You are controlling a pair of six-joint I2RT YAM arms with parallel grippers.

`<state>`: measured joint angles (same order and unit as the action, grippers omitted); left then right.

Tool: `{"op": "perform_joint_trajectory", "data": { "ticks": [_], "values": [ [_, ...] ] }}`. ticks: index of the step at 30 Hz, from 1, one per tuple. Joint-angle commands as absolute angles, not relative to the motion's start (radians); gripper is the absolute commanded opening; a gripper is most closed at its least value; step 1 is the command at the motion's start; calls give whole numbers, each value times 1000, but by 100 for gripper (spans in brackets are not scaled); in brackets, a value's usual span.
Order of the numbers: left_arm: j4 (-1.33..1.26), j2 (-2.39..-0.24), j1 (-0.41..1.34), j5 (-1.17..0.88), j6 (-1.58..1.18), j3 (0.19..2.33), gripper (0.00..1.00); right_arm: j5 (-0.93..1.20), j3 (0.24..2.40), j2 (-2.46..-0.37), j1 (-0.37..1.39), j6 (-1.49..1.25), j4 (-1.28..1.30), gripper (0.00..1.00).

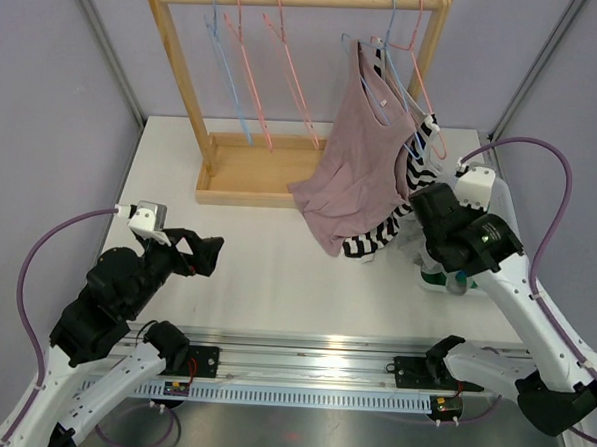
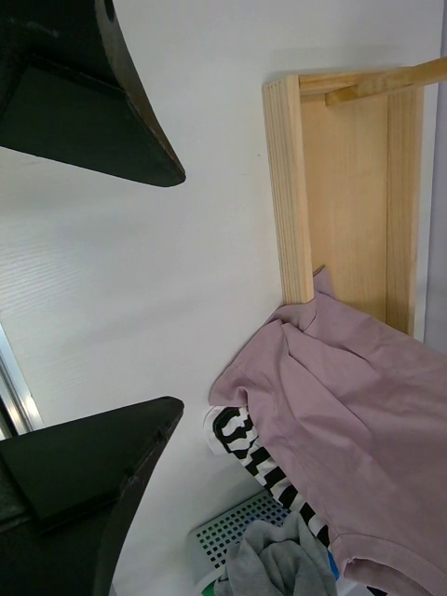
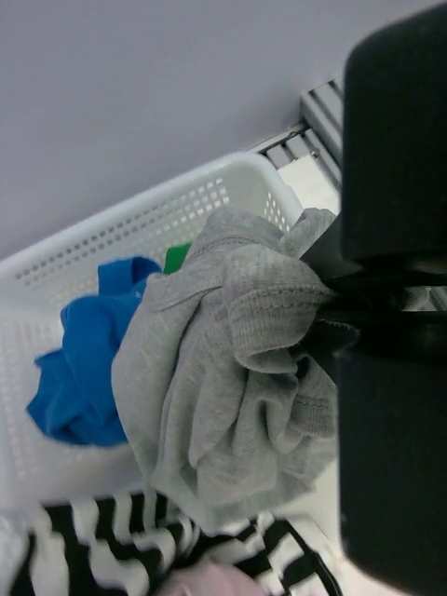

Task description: Remove the tank top from the hanger

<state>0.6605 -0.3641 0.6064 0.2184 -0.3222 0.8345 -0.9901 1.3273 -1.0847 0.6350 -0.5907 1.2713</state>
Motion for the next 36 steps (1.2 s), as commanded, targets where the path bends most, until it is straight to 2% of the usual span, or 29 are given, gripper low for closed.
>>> {"op": "perform_joint_trajectory", "data": {
  "ticks": [1,3,10,16,21,25,26,28,33,36],
  "values": [
    [632,-365,601,222,-321,833,99,-907,1310,-1068,455,-345,1066,0],
    [632,-361,600,225,-321,831,99,-862,1302,-1103,321,-295,996,0],
    [624,-350,595,221,-324,825,99,-721,1402,-1210,94,-311,913,0],
    [621,-359,589,209,-322,827,99,-701,1395,-1239,25,-301,793,0],
    [617,-342,583,203,-322,822,99,-594,1322,-1385,-34,-337,714,0],
    [614,-331,581,199,-321,819,99,-487,1235,-1508,-43,-363,655,12],
    [612,-330,581,196,-321,819,99,-468,1220,-1546,-46,-368,632,19],
    [612,-334,581,196,-321,821,99,-450,1172,-1578,-48,-383,605,25],
    [614,-330,581,198,-322,819,99,-399,1129,-1638,-52,-383,565,33],
    [614,-327,580,207,-328,818,99,-405,1152,-1599,-52,-388,601,52]
  ]
}}
